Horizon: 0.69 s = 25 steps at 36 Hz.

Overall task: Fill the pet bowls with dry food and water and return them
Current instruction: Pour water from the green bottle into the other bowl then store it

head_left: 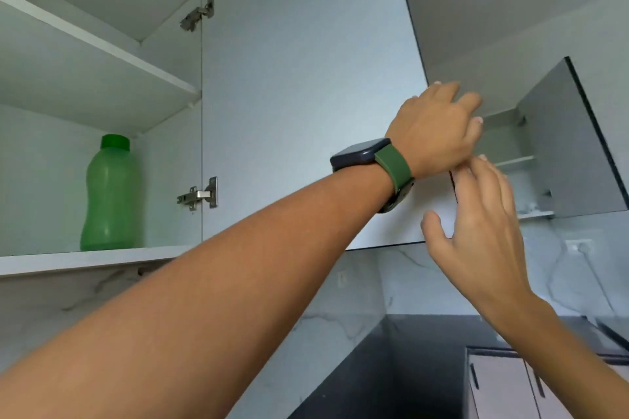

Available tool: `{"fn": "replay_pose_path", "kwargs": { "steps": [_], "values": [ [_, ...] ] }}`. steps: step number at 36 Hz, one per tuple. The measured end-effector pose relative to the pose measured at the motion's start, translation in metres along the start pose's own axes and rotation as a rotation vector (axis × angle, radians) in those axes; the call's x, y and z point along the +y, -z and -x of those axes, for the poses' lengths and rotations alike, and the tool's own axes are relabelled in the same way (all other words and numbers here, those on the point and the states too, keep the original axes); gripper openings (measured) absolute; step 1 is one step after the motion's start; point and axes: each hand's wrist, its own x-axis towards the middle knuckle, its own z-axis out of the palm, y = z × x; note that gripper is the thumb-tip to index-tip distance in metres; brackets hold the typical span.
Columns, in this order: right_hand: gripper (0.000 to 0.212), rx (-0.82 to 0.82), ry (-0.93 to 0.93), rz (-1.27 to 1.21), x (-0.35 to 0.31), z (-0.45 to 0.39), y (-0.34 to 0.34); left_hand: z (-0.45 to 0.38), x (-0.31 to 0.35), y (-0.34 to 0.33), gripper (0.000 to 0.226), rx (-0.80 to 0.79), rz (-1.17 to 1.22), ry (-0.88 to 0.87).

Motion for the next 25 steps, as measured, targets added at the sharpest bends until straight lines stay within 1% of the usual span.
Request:
{"fn": "replay_pose_path", "kwargs": {
  "steps": [2,7,10,12,15,17,18,20,21,22,25],
  "values": [
    [0.067,-0.056,-0.061,-0.056,0.008,0.002,0.005,-0.01,0.003,-0.01,0.037,-0.042,-0.029,-0.018],
    [0.065,-0.158,-0.2,-0.166,0.018,0.003,0.006,-0.016,-0.002,-0.026,0.034,-0.235,-0.11,-0.014],
    [0.063,-0.206,-0.269,-0.254,0.018,0.002,0.0,-0.007,-0.007,-0.032,0.034,-0.285,-0.17,-0.057],
    [0.059,-0.18,-0.289,-0.279,0.016,0.002,-0.004,-0.003,-0.01,-0.033,0.035,-0.286,-0.21,-0.105],
    [0.053,-0.089,-0.336,-0.369,0.016,0.001,-0.005,0.0,-0.011,-0.031,0.039,-0.293,-0.263,-0.151],
    [0.05,-0.043,-0.367,-0.449,0.017,0.0,-0.006,0.003,-0.012,-0.028,0.045,-0.253,-0.253,-0.194],
    [0.048,-0.023,-0.383,-0.498,0.017,0.0,-0.006,0.006,-0.012,-0.026,0.046,-0.216,-0.244,-0.245],
    [0.045,0.028,-0.417,-0.652,0.015,0.001,-0.006,0.011,-0.012,-0.023,0.045,-0.078,-0.255,-0.368],
    [0.046,0.057,-0.428,-0.748,0.012,0.002,-0.005,0.015,-0.014,-0.021,0.042,0.001,-0.25,-0.398],
    [0.047,0.089,-0.431,-0.837,0.007,0.004,-0.002,0.02,-0.015,-0.018,0.039,0.068,-0.23,-0.419],
    [0.051,0.186,-0.396,-1.035,-0.017,0.012,0.009,0.037,-0.018,0.0,0.035,0.131,-0.215,-0.402]
  ]
}}
